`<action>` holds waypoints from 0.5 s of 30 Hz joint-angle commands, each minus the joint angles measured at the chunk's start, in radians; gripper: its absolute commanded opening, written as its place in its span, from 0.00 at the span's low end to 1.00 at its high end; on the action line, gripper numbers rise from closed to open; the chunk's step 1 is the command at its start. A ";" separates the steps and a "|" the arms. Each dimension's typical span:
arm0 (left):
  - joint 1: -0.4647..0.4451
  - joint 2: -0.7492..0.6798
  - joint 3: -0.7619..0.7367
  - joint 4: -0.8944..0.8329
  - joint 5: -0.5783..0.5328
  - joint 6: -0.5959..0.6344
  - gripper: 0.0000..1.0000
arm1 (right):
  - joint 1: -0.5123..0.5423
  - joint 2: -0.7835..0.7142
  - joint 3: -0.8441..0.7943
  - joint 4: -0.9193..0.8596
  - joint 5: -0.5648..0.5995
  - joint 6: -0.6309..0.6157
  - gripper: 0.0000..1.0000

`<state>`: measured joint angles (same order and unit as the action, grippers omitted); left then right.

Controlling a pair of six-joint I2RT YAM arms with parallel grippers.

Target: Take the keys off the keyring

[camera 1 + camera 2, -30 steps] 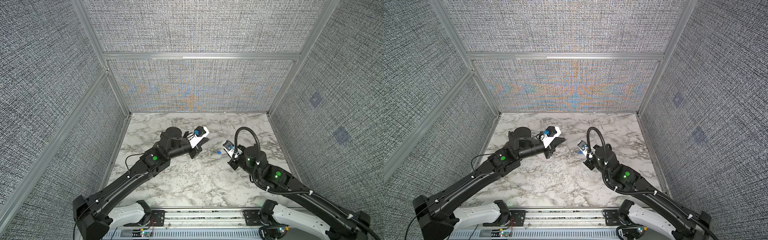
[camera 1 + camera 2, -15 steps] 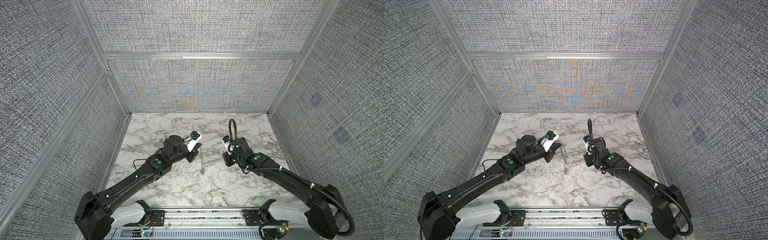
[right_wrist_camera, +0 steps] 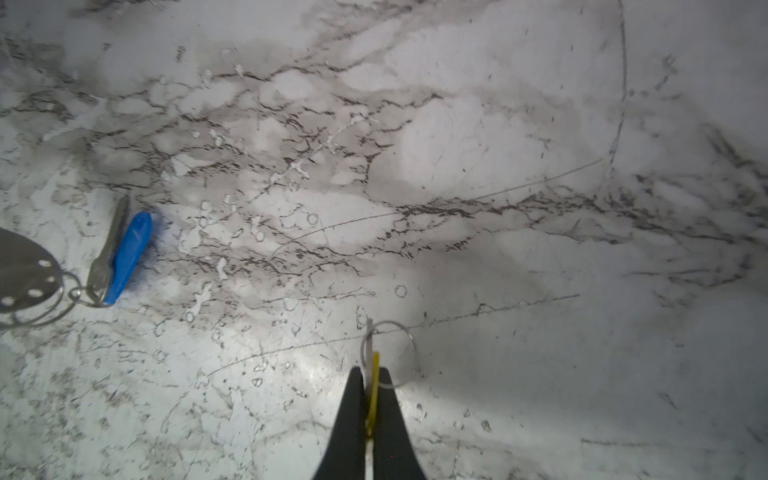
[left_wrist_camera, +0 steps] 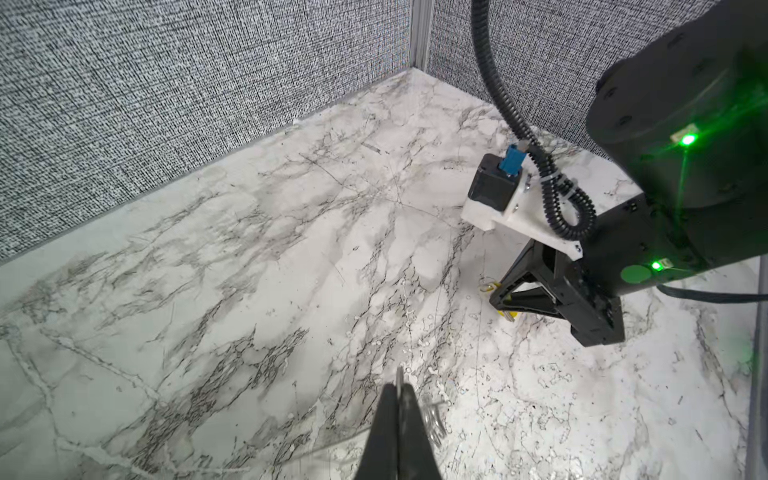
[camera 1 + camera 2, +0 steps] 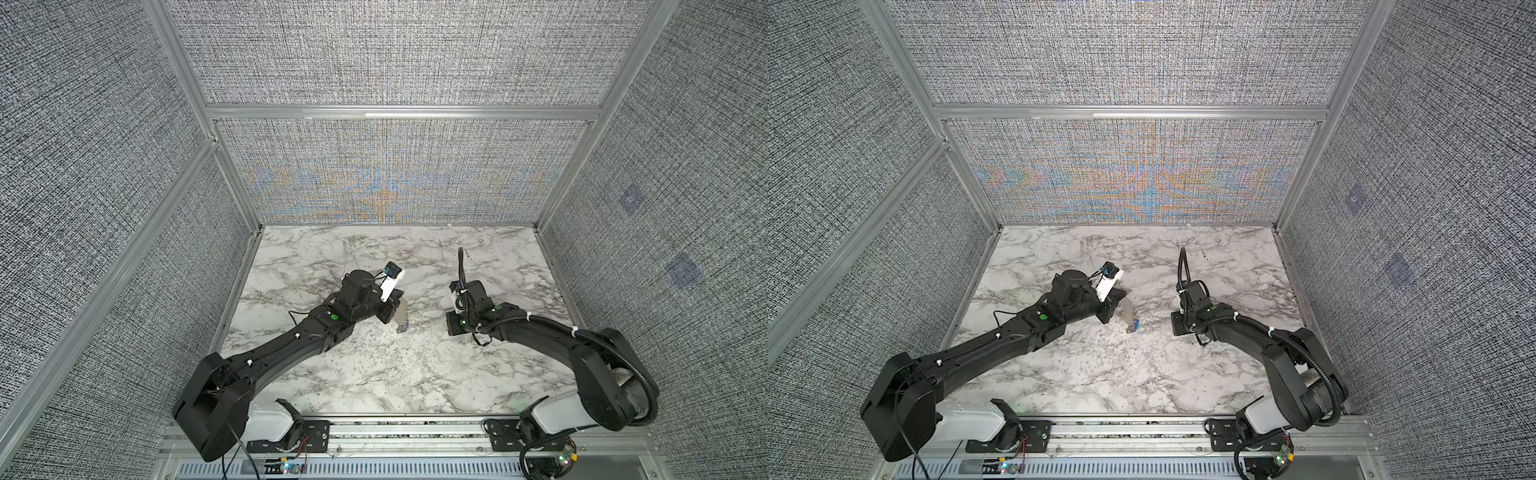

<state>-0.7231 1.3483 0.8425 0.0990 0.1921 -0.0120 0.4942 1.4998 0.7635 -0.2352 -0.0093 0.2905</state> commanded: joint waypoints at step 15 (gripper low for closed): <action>0.153 -0.035 -0.107 -0.024 0.018 0.038 0.00 | -0.020 -0.041 0.021 -0.001 0.051 0.015 0.50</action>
<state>-0.5884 1.3289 0.7517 0.0929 0.2050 -0.0002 0.4759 1.4815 0.7784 -0.2352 0.0265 0.3126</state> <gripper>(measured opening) 0.050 0.494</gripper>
